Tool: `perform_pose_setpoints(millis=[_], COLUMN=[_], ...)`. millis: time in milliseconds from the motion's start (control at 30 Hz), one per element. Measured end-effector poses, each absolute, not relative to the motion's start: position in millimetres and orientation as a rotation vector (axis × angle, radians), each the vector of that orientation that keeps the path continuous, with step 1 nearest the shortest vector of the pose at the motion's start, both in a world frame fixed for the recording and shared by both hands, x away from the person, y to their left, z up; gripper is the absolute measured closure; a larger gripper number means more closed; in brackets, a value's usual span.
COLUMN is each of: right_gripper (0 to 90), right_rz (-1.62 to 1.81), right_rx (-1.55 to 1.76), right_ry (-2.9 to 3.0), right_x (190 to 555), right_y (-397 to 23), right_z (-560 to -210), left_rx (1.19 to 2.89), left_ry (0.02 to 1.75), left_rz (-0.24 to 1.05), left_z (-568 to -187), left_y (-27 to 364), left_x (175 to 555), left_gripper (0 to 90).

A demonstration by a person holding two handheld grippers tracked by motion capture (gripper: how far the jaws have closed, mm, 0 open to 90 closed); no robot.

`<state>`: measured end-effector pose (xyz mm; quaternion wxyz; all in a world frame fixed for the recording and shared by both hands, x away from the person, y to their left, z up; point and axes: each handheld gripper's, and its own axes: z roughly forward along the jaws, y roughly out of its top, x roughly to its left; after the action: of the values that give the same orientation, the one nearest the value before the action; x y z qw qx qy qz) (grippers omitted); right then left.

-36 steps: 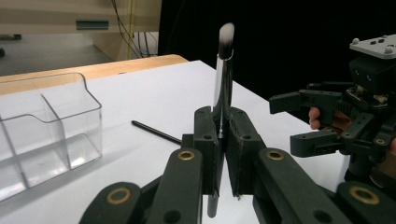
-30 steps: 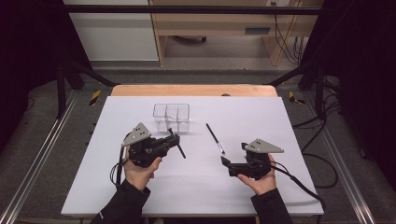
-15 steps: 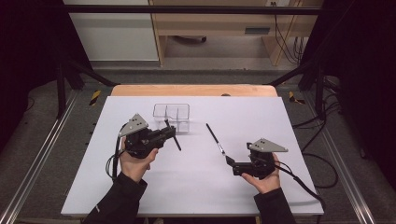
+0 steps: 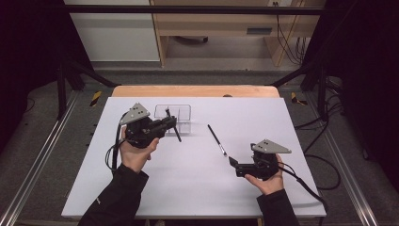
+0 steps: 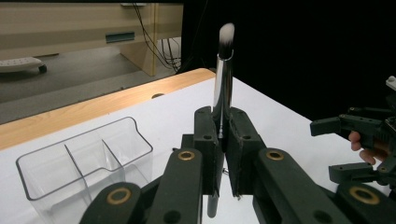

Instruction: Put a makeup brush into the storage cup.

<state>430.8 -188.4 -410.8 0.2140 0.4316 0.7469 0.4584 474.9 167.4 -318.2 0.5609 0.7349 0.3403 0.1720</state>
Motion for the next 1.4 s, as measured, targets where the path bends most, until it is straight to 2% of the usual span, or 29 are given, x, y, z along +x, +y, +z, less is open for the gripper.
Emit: perform_pose_setpoints(millis=[1400], right_gripper=[5.2], right_rz=[1.266], right_rx=[1.194], right_ry=[2.079], right_x=[432], right_y=[-189], right_z=[-411], left_rx=[1.774], left_ry=[0.915], left_rz=[0.513], left_z=[-309], left_y=[171], left_x=[553], left_gripper=[83.3])
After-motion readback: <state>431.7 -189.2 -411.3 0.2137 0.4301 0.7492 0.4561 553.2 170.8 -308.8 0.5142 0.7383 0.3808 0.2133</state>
